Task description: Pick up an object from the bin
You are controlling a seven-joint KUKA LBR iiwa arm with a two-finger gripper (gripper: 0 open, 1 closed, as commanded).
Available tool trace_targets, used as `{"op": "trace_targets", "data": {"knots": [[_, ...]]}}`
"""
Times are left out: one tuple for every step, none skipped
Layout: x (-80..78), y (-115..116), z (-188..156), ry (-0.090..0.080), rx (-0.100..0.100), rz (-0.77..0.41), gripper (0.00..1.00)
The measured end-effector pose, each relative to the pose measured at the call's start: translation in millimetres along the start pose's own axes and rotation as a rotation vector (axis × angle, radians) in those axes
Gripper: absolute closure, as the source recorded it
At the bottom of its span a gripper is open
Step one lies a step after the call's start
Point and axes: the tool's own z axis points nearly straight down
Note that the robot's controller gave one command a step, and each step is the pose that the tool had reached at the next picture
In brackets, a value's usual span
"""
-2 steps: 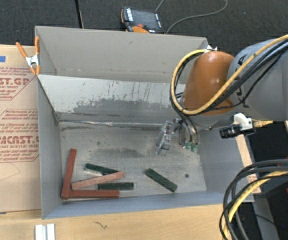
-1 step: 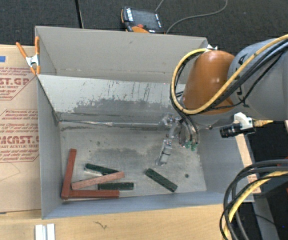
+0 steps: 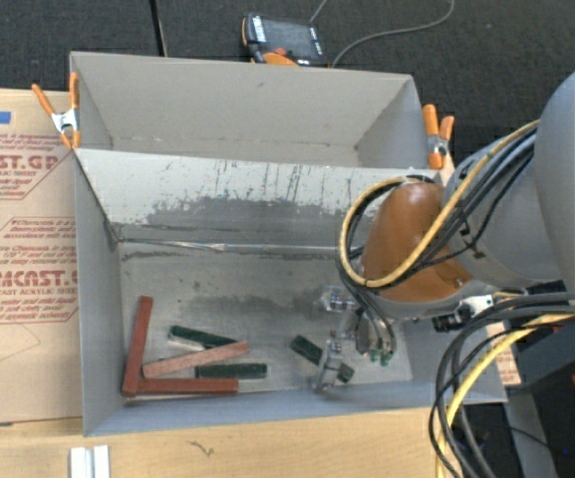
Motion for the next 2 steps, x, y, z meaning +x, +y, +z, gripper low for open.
{"op": "trace_targets", "data": {"knots": [[-3.5, 1.4, -4.6, -0.01, -0.002, 0.0, 1.0], [-21.1, -6.2, -170.9, -0.022, -0.004, -0.053, 1.0]]}}
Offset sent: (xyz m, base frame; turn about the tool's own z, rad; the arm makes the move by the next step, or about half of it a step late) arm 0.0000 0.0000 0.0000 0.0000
